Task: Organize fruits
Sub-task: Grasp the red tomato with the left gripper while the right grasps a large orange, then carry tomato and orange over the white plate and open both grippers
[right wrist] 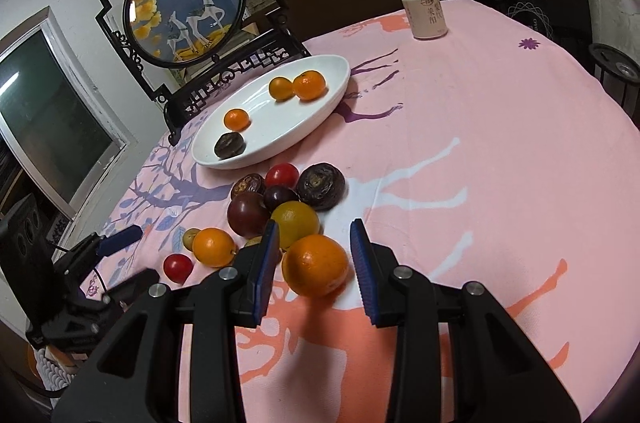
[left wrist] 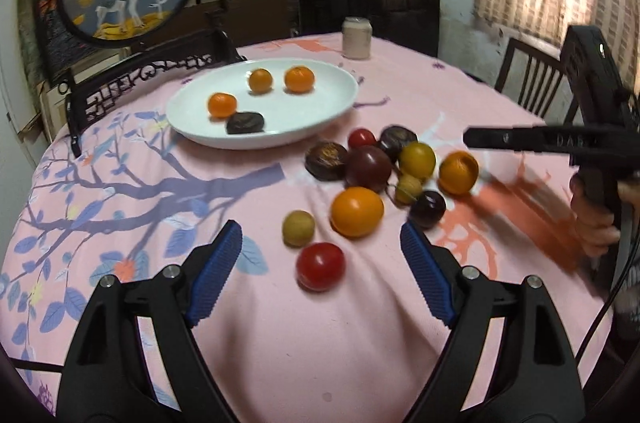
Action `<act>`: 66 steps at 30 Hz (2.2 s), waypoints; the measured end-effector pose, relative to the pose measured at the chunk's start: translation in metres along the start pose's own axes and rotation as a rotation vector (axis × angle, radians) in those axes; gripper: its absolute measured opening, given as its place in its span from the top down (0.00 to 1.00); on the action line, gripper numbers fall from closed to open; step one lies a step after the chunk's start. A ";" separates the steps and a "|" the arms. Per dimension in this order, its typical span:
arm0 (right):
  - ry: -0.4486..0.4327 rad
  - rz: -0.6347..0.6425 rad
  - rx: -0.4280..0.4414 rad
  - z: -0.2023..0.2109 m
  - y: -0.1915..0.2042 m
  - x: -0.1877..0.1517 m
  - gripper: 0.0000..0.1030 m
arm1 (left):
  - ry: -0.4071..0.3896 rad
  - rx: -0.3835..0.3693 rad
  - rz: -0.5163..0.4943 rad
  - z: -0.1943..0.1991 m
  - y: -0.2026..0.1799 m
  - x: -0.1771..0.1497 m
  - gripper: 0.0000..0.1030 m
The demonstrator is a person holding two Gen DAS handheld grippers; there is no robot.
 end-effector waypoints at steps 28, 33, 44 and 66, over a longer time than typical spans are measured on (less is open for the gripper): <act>0.011 0.001 -0.011 -0.003 -0.002 -0.002 0.64 | 0.176 -0.059 0.096 -0.032 0.010 -0.024 0.70; 0.041 -0.006 -0.012 -0.009 -0.003 -0.005 0.64 | 0.120 -0.054 0.123 -0.022 0.016 -0.019 0.70; 0.129 0.088 -0.008 -0.030 0.015 -0.020 0.58 | 0.116 -0.061 0.167 -0.022 0.024 -0.019 0.70; -0.045 0.043 0.022 -0.032 0.044 0.096 0.61 | -0.013 0.125 0.235 -0.042 0.093 0.098 0.70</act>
Point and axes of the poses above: each gripper's, at about its wrist camera, not at the fingertips, and z roughly against the way its jaws point, y to its left, x to its top, the point moved 8 cm from there along -z, roughly the way its jaws point, and after that the axes turned 11 degrees about -x, right-handed, at the moved point
